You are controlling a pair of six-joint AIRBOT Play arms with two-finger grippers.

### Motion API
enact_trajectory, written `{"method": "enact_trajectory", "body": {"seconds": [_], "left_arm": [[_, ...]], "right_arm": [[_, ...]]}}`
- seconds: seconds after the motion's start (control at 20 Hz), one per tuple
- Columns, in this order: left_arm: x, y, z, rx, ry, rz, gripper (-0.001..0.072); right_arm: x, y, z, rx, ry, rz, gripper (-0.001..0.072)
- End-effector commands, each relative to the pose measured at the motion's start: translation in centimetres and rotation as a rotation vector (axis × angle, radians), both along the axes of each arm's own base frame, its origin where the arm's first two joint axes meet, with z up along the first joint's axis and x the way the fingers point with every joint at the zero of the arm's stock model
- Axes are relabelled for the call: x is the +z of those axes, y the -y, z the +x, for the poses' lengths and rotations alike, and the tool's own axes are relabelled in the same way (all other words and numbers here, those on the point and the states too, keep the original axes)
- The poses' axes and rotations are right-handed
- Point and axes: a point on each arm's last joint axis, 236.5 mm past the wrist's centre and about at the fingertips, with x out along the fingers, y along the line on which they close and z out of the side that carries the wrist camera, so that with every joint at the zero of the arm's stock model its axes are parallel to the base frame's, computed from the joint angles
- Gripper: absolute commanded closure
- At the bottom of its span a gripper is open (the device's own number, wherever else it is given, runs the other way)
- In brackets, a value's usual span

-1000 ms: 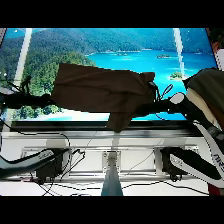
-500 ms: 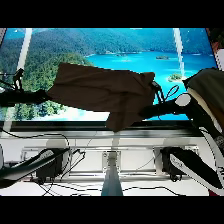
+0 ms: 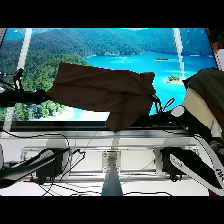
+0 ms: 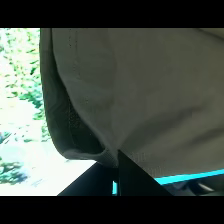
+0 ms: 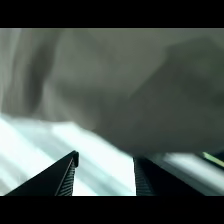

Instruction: Fold the clothes and pants, and hang the long-sleeved shirts on hangers.

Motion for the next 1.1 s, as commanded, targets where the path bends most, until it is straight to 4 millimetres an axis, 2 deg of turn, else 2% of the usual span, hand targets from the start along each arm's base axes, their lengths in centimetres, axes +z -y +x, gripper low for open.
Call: {"method": "enact_trajectory", "body": {"seconds": [0.0, 0.1, 0.15, 0.2, 0.25, 0.35, 0.4, 0.45, 0.55, 0.6, 0.7, 0.85, 1.05], "left_arm": [[0.0, -0.1, 0.1, 0.003, 0.004, 0.004, 0.0693], [0.0, -0.1, 0.2, 0.003, 0.005, 0.005, 0.0693], [0.0, -0.1, 0.2, 0.004, 0.005, 0.005, 0.0694], [0.0, -0.2, 0.2, 0.005, 0.007, 0.006, 0.0693], [0.0, -0.2, 0.2, 0.006, 0.007, 0.006, 0.0693], [0.0, -0.2, 0.2, 0.005, 0.007, 0.006, 0.0694], [0.0, -0.2, 0.2, 0.005, 0.007, 0.006, 0.0693], [0.0, -0.2, 0.2, 0.005, 0.007, 0.006, 0.0693], [0.0, -0.2, 0.2, 0.005, 0.007, 0.006, 0.0693], [0.0, -0.2, 0.2, 0.005, 0.007, 0.006, 0.0693], [0.2, -0.2, 0.3, 0.006, 0.012, 0.008, 0.0693], [2.0, -0.1, 1.3, 0.009, 0.061, 0.002, 0.0694], [6.4, -0.7, 2.5, 0.056, 0.155, 0.037, 0.0694]], "right_arm": [[-1.1, 1.0, 3.3, -0.183, 0.044, -0.024, 0.0346], [-2.4, 0.9, 2.5, -0.179, -0.016, -0.030, 0.0351], [-3.0, 0.8, 2.0, -0.174, -0.052, -0.030, 0.0443], [-3.4, 0.7, 1.5, -0.162, -0.072, -0.029, 0.0477], [-3.5, 0.4, 1.2, -0.120, -0.065, -0.019, 0.0477], [-2.5, -0.8, 1.0, -0.064, -0.041, 0.043, 0.0477], [-2.0, -1.5, 0.9, -0.043, -0.030, 0.078, 0.0516], [-1.5, -2.1, 0.8, -0.031, -0.026, 0.108, 0.0593], [-1.2, -2.3, 0.9, -0.010, -0.005, 0.124, 0.0699], [-1.0, -2.4, 1.1, -0.003, 0.002, 0.124, 0.0699], [0.5, -3.1, 1.9, 0.025, 0.021, 0.155, 0.0700], [5.5, -4.2, 4.1, 0.095, 0.116, 0.202, 0.0700], [10.3, -1.6, 7.9, 0.071, 0.251, 0.042, 0.0700]]}}
